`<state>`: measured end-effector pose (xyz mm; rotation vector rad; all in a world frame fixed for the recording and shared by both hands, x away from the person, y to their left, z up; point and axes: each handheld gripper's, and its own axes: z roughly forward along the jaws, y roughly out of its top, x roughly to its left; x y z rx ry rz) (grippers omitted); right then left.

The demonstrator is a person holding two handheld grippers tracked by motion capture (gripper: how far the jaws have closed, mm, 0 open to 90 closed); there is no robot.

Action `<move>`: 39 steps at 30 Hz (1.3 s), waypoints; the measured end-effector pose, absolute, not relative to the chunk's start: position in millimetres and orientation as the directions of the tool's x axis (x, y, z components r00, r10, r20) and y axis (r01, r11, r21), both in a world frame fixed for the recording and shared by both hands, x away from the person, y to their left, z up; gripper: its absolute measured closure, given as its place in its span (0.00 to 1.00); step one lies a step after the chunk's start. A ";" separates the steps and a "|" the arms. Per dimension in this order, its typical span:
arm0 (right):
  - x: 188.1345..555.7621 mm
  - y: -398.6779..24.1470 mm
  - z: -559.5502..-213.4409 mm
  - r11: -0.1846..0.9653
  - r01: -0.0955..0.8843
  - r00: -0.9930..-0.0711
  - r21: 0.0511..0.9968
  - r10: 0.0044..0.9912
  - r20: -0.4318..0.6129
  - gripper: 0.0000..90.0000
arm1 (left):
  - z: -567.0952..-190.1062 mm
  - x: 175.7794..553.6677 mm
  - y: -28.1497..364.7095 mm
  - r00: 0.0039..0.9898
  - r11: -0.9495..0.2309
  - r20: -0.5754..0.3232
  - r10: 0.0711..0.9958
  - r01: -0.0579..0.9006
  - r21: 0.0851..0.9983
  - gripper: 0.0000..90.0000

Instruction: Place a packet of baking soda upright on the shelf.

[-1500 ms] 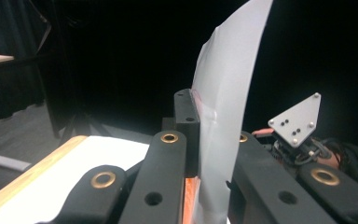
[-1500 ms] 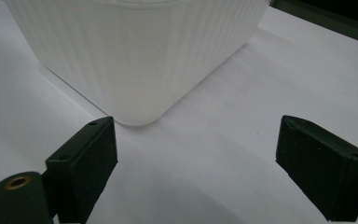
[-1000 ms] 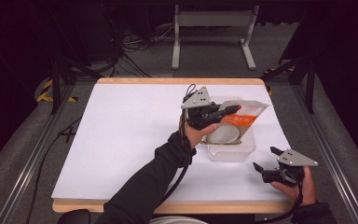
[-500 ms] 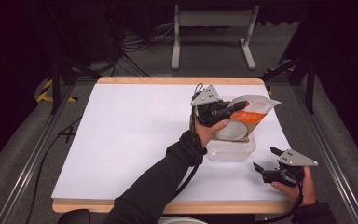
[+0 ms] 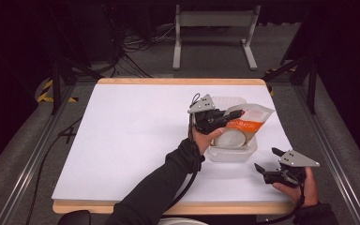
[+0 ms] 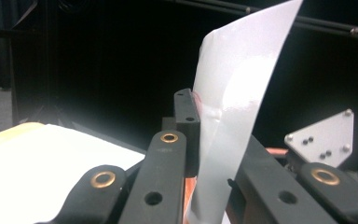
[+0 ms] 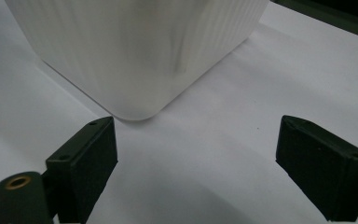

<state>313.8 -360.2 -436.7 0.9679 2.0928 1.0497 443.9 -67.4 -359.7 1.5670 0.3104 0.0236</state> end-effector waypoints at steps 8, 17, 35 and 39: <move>314.0 -360.0 -436.7 0.421 0.339 -0.556 0.841 0.811 -0.183 0.15 | -367.9 447.3 -54.5 0.961 -0.030 -0.176 0.213 0.186 0.982 1.00; 313.8 -359.2 -436.5 0.424 0.337 -0.558 0.841 0.809 -0.184 0.15 | -374.3 447.8 -45.9 0.960 -0.056 -0.169 0.222 0.185 0.981 1.00; 314.1 -358.3 -436.3 0.425 0.336 -0.560 0.840 0.808 -0.185 0.15 | -382.9 449.0 -42.5 0.958 -0.090 -0.168 0.232 0.193 0.977 1.00; 314.1 -357.9 -436.6 0.425 0.337 -0.560 0.840 0.808 -0.184 0.15 | -385.1 450.1 -41.7 0.956 -0.088 -0.179 0.233 0.204 0.975 1.00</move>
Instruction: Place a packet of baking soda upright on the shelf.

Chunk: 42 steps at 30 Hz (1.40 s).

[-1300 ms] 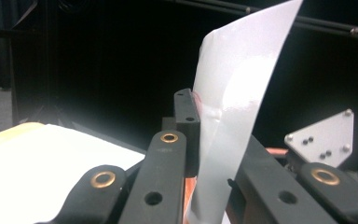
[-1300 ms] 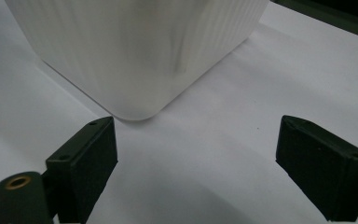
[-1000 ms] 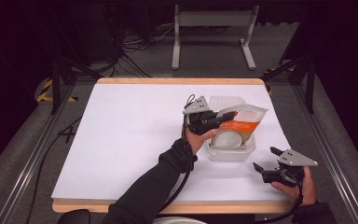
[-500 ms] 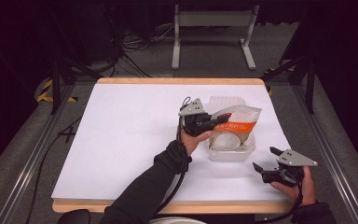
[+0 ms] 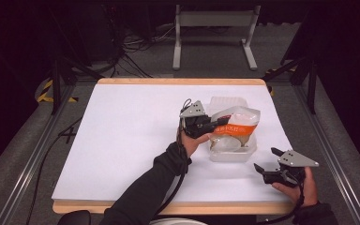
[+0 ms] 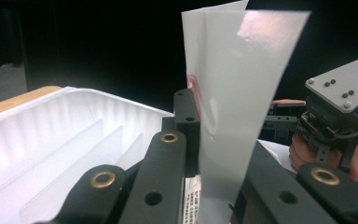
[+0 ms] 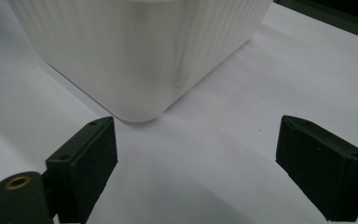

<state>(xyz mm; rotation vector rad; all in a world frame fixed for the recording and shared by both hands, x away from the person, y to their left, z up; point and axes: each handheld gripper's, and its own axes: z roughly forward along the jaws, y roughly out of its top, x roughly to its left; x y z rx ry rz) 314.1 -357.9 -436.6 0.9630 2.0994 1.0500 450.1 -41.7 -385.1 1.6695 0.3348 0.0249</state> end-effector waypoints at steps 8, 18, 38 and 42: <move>313.9 -357.5 -436.5 0.427 0.339 -0.562 0.838 0.807 -0.183 0.15 | -384.6 449.8 -42.4 0.957 -0.097 -0.169 0.236 0.196 0.976 1.00; 314.0 -357.4 -436.4 0.429 0.336 -0.563 0.838 0.805 -0.187 0.15 | -384.5 449.7 -42.7 0.958 -0.106 -0.164 0.234 0.193 0.975 1.00; 313.6 -357.7 -436.0 0.428 0.336 -0.561 0.839 0.807 -0.187 0.15 | -362.2 438.0 -34.1 0.962 -0.153 -0.069 0.265 0.113 0.982 0.87; 313.5 -357.6 -436.1 0.429 0.336 -0.561 0.839 0.806 -0.187 0.15 | -358.7 436.0 -29.5 0.959 -0.164 -0.049 0.279 0.098 0.982 0.84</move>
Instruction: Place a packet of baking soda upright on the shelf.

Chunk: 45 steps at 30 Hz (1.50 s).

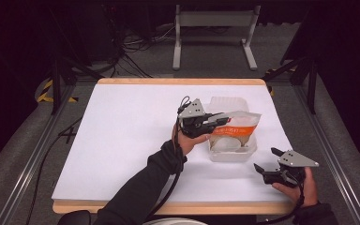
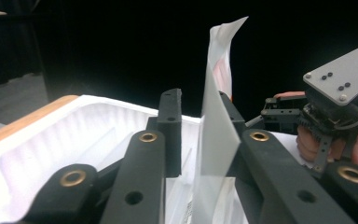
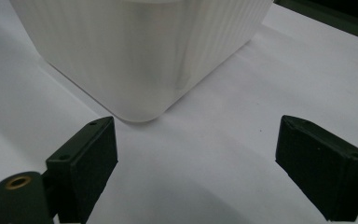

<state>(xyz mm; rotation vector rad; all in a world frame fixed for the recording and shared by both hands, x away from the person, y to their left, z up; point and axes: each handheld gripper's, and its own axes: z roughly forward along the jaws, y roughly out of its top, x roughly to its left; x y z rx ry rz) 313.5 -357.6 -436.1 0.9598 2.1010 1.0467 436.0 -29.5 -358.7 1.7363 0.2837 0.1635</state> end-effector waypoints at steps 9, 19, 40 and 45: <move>313.6 -357.0 -436.2 0.430 0.337 -0.562 0.837 0.805 -0.188 0.15 | -356.0 432.2 -15.0 0.952 -0.232 0.022 0.306 0.052 0.971 0.71; 313.9 -357.6 -436.4 0.431 0.338 -0.561 0.837 0.806 -0.188 0.15 | -358.1 431.8 -4.3 0.940 -0.287 0.051 0.336 0.051 0.957 0.53; 313.5 -356.2 -436.3 0.434 0.335 -0.561 0.836 0.805 -0.193 0.15 | -367.0 421.4 19.9 0.911 -0.457 0.166 0.378 0.028 0.889 0.25; 313.3 -356.3 -436.0 0.434 0.334 -0.561 0.837 0.805 -0.193 0.15 | -369.8 420.1 28.9 0.904 -0.493 0.186 0.385 0.031 0.870 0.23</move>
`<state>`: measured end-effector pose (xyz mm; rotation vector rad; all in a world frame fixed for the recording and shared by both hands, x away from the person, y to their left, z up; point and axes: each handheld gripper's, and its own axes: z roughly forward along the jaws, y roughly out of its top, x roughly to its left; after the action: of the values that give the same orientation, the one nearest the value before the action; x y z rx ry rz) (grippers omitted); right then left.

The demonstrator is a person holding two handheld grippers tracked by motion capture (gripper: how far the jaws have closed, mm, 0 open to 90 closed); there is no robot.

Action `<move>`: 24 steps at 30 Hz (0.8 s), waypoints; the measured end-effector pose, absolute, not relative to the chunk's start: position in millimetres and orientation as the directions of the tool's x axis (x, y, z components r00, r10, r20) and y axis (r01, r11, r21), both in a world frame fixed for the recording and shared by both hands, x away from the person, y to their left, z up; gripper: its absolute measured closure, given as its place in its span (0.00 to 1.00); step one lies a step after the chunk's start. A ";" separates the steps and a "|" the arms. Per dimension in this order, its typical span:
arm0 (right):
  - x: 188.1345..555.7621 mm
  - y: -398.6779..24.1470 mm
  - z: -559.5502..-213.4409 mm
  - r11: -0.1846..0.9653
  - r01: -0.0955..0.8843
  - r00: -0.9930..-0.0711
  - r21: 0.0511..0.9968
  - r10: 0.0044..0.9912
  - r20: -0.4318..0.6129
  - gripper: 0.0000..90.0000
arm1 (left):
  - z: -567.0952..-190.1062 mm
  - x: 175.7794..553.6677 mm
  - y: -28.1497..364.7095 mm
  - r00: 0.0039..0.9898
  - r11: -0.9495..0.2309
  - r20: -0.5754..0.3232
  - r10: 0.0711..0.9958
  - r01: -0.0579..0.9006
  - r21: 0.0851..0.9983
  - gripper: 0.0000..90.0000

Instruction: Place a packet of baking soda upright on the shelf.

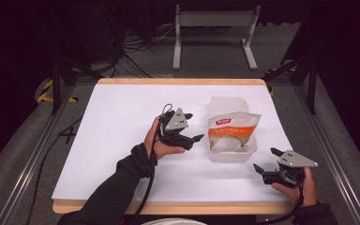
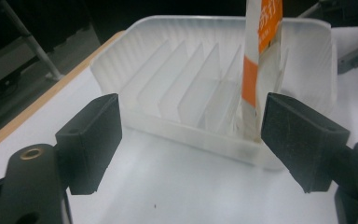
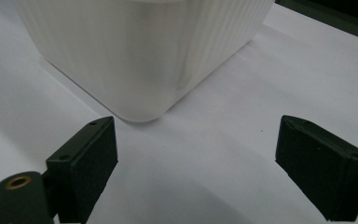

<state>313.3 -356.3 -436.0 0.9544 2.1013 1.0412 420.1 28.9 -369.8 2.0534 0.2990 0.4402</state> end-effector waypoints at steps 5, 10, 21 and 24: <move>313.2 -356.5 -435.9 0.433 0.334 -0.560 0.837 0.805 -0.193 0.15 | -376.7 417.6 40.0 0.897 -0.549 0.221 0.383 0.029 0.835 0.21; 313.1 -356.3 -435.7 0.434 0.331 -0.560 0.838 0.805 -0.196 0.15 | -380.3 416.1 47.1 0.893 -0.571 0.238 0.383 0.026 0.821 0.21; 312.9 -357.0 -435.6 0.434 0.331 -0.561 0.838 0.805 -0.195 0.15 | -389.7 406.2 67.6 0.881 -0.628 0.293 0.372 0.007 0.778 0.19; 312.9 -356.8 -435.5 0.434 0.331 -0.561 0.838 0.805 -0.195 0.15 | -391.3 404.0 73.3 0.878 -0.635 0.299 0.374 0.007 0.772 0.19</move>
<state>312.9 -356.8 -435.5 0.9520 2.0989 1.0420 404.0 73.3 -391.3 2.2040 0.2735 0.5577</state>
